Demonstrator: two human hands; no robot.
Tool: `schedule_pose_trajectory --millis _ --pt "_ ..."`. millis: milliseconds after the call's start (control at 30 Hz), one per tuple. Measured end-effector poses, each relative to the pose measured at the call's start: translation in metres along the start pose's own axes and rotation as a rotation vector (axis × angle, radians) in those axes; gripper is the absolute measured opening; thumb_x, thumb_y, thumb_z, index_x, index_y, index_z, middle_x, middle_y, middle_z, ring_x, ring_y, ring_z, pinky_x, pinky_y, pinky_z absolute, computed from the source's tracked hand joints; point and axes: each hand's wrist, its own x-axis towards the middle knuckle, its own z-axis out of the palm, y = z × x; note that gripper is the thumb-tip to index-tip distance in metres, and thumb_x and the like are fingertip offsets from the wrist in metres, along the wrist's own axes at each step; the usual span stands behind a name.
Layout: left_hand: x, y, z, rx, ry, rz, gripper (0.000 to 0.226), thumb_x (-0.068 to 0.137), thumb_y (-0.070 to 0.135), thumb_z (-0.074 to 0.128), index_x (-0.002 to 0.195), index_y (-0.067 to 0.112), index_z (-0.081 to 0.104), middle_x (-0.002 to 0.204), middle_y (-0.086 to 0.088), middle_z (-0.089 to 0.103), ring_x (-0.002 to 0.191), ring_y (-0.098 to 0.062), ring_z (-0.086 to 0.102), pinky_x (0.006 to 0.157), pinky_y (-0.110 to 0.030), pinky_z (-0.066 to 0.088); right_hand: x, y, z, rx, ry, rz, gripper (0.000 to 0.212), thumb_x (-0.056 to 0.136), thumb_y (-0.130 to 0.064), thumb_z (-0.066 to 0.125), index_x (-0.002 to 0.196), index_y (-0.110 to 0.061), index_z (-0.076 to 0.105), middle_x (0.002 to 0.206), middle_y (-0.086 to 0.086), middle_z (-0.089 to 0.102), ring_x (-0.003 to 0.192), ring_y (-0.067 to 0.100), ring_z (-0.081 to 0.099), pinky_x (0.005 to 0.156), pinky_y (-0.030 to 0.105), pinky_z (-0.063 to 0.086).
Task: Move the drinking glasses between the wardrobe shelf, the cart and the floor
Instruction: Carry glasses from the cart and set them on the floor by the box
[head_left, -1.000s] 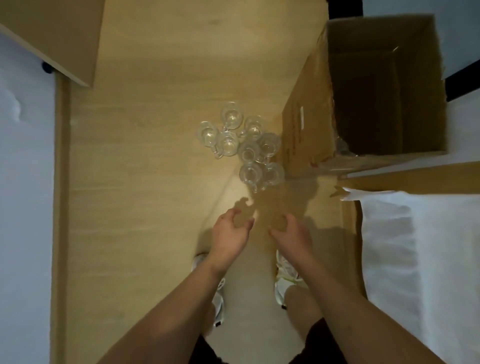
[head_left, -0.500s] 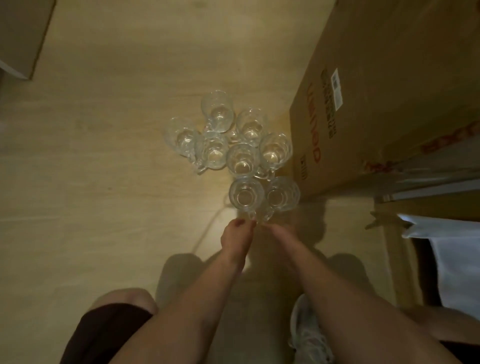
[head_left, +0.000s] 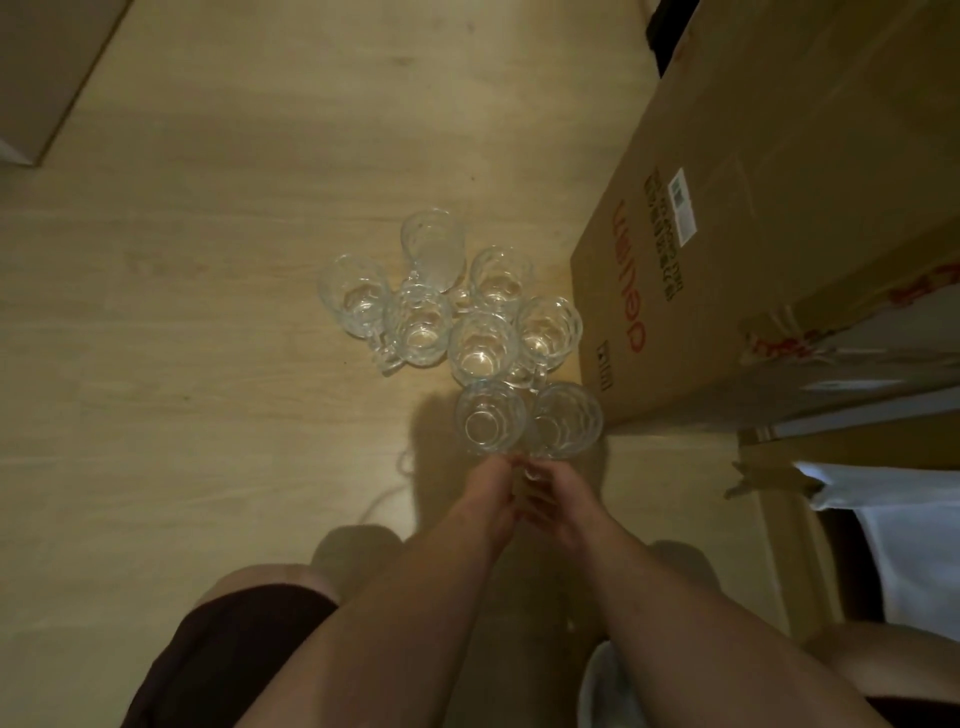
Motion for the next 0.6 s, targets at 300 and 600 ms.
schedule_pose_trajectory --millis 300,600 --pt "-0.139 0.01 -0.024 -0.035 0.126 0.004 0.011 0.104 0.021 0.048 0.105 0.018 0.059 0.098 -0.005 0.064 0.085 -0.02 0.056 0.066 -0.029 0.041 -0.14 -0.019 -0.033 0.046 0.051 0.092 0.008 0.094 -0.022 0.06 0.087 -0.017 0.06 0.072 0.005 0.053 0.063 0.015 0.047 0.06 0.029 0.035" --pt "-0.442 0.116 -0.03 -0.096 0.089 0.053 0.013 0.1 0.018 0.051 0.111 0.013 0.056 0.11 -0.012 0.051 0.098 -0.026 0.05 0.086 -0.039 0.046 -0.438 -0.11 -0.003 -0.027 -0.068 0.022 0.014 0.091 -0.026 0.064 0.087 -0.014 0.057 0.082 0.011 0.053 0.07 0.021 0.05 0.062 0.035 0.042"
